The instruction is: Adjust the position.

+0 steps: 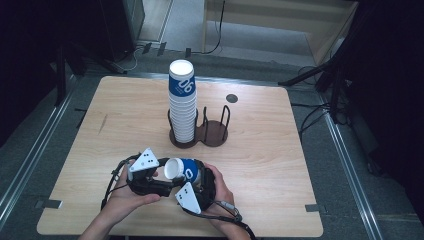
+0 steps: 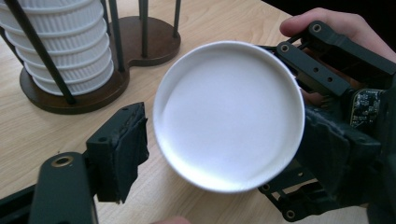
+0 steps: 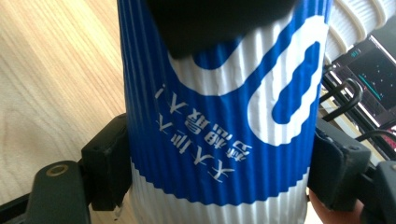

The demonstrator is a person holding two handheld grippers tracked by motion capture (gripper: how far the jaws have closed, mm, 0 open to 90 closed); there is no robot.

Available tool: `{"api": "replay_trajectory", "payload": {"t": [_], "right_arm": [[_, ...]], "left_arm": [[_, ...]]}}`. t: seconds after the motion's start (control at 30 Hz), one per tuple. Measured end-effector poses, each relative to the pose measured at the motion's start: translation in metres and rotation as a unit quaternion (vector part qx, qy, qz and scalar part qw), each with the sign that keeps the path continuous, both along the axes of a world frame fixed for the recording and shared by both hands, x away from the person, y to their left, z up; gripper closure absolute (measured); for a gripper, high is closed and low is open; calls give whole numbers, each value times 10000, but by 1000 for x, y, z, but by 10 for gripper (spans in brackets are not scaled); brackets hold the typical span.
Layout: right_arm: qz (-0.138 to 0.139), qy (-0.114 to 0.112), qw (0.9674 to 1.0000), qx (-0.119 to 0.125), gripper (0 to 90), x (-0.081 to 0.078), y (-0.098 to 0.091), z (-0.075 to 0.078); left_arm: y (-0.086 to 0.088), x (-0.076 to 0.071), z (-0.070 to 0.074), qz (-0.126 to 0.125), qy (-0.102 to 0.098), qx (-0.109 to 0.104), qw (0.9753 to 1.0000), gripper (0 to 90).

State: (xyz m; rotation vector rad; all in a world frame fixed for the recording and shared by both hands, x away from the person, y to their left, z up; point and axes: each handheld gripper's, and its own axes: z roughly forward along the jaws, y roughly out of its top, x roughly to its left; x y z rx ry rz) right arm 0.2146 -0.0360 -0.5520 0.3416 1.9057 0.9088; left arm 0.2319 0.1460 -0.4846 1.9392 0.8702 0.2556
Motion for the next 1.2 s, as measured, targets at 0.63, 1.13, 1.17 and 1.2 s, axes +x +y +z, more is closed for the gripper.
{"api": "replay_trajectory", "payload": {"t": [0.63,1.13,1.17,1.2], "right_arm": [[115,157,9997,168,48,-5,3,3],[90,215,9964,810,5,-6,-7,23],[58,241,9960,861,6,-6,-8,23],[50,244,9958,880,5,-6,-9,24]], "left_arm": [[5,0,-2,-217,-28,-181,9996,278],[27,2,0,350,-521,-445,9970,280],[28,2,0,389,-600,-469,9963,280],[29,1,0,445,-677,-481,9956,280]]}}
